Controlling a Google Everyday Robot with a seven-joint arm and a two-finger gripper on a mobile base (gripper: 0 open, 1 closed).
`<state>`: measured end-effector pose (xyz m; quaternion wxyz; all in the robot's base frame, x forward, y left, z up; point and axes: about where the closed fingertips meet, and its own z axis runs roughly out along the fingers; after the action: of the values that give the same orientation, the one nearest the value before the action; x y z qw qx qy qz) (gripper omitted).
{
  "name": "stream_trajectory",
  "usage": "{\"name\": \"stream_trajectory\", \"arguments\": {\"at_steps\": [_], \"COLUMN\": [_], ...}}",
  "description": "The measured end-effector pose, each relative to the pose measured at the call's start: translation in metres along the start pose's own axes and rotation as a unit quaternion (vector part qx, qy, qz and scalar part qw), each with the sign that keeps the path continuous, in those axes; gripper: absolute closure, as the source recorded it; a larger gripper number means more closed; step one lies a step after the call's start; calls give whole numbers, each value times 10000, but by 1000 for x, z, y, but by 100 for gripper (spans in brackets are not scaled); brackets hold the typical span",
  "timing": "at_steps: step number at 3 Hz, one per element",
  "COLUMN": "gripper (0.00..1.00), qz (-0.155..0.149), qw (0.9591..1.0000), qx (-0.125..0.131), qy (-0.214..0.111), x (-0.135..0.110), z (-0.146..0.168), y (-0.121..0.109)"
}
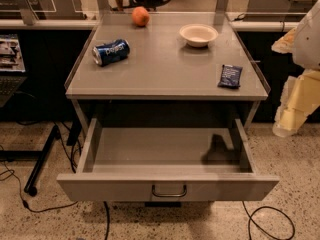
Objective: Close top drawer
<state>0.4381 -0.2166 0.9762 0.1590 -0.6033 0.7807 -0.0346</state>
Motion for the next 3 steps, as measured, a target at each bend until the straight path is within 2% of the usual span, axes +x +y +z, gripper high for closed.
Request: {"name": "stream_trajectory", "arguments": {"at_steps": [1, 2, 3], "gripper": [0, 0, 0], "qz": [-9, 184, 763], "qw": [10000, 9990, 9942], "qx": [70, 308, 335], "qy": [2, -251, -673], "x": [-2, 3, 26], "z": [-3, 6, 36], "y": [1, 21, 50]}}
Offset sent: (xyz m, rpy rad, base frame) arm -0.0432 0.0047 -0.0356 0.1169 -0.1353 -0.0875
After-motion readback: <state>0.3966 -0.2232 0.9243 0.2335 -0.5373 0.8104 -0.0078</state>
